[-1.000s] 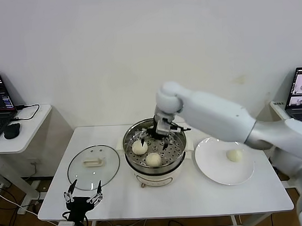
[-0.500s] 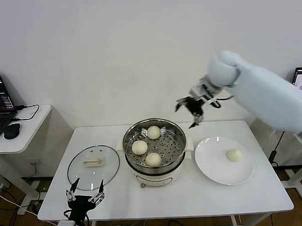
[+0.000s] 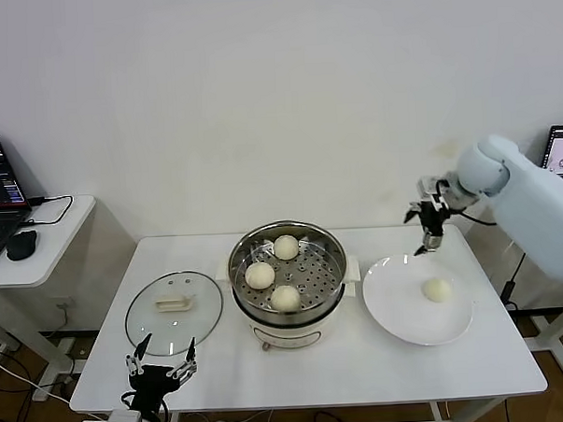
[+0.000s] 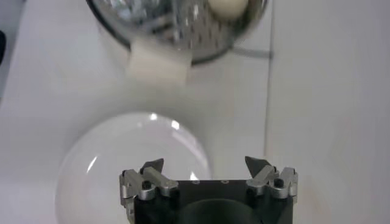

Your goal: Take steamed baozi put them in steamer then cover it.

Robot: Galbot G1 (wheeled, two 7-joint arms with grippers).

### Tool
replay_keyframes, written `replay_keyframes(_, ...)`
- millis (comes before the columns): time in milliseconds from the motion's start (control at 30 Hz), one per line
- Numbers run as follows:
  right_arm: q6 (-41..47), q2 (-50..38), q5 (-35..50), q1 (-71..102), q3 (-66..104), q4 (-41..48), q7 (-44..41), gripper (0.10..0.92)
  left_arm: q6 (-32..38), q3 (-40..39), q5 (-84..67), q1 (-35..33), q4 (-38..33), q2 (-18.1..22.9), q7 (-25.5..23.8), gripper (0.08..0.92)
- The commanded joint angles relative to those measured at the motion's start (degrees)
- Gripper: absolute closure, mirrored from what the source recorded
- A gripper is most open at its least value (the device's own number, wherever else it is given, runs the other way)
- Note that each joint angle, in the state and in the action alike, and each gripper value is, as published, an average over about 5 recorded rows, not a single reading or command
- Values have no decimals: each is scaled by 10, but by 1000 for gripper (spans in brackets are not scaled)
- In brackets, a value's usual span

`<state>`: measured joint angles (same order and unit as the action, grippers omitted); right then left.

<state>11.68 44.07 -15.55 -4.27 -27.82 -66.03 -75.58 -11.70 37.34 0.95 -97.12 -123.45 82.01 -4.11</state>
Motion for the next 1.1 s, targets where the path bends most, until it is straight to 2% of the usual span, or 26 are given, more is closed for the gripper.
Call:
replay_keyframes(33, -57, 40, -123, 95, 71, 128, 13, 203, 0, 2, -2, 1, 17, -4, -1, 177)
replay_keyframes(233, -111, 66, -147, 103, 83, 184, 4, 203, 0, 5, -2, 6, 32, -8, 0, 177)
replay_keyframes(500, -117, 74, -169, 114, 88, 195, -4, 203, 0, 5, -3, 6, 35, -9, -1, 177)
replay_keyframes(733, -126, 88, -178, 119, 103, 218, 34, 203, 1, 4, -2, 3, 38, -9, 0, 177)
replay_keyframes(1100, -131, 100, -193, 116, 108, 235, 42, 203, 2, 8, -3, 1, 39, -8, 1, 177)
